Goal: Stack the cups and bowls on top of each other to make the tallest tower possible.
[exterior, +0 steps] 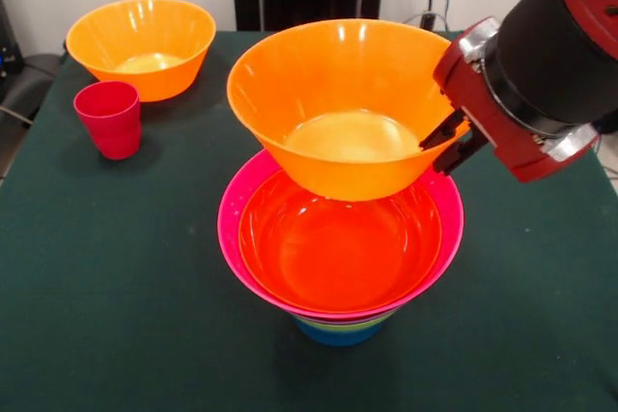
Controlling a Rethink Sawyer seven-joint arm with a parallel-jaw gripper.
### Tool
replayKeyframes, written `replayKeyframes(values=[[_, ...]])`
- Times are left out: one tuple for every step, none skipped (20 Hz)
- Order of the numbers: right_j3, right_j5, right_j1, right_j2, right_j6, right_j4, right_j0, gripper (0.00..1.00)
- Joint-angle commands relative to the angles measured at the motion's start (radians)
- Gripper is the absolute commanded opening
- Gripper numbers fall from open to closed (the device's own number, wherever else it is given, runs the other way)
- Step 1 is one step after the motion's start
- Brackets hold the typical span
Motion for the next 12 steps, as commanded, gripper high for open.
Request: replayKeyframes(values=[[-0.022, -0.04, 0.017, -0.028, -0.334, 0.04, -0.06, 0.0], [-0.016, -0.04, 0.015, -0.012, -0.336, 0.029, -0.055, 0.0], [-0.016, -0.04, 0.016, -0.014, -0.337, 0.031, -0.056, 0.0], [-0.009, -0.043, 0.016, 0.006, -0.336, 0.015, -0.046, 0.0], [-0.009, -0.045, 0.018, 0.006, -0.335, 0.015, -0.046, 0.0], [-0.011, -0.053, 0.025, 0.003, -0.332, 0.019, -0.046, 0.0], [-0.012, -0.057, 0.029, 0.0, -0.332, 0.024, -0.047, 0.0], [-0.015, -0.064, 0.037, -0.005, -0.331, 0.032, -0.048, 0.0], [-0.016, -0.066, 0.04, -0.01, -0.331, 0.037, -0.049, 0.0], [-0.021, -0.069, 0.045, -0.022, -0.335, 0.051, -0.054, 0.0], [-0.022, -0.068, 0.047, -0.03, -0.337, 0.059, -0.056, 0.0], [-0.026, -0.076, 0.056, -0.044, -0.339, 0.075, -0.061, 0.0]])
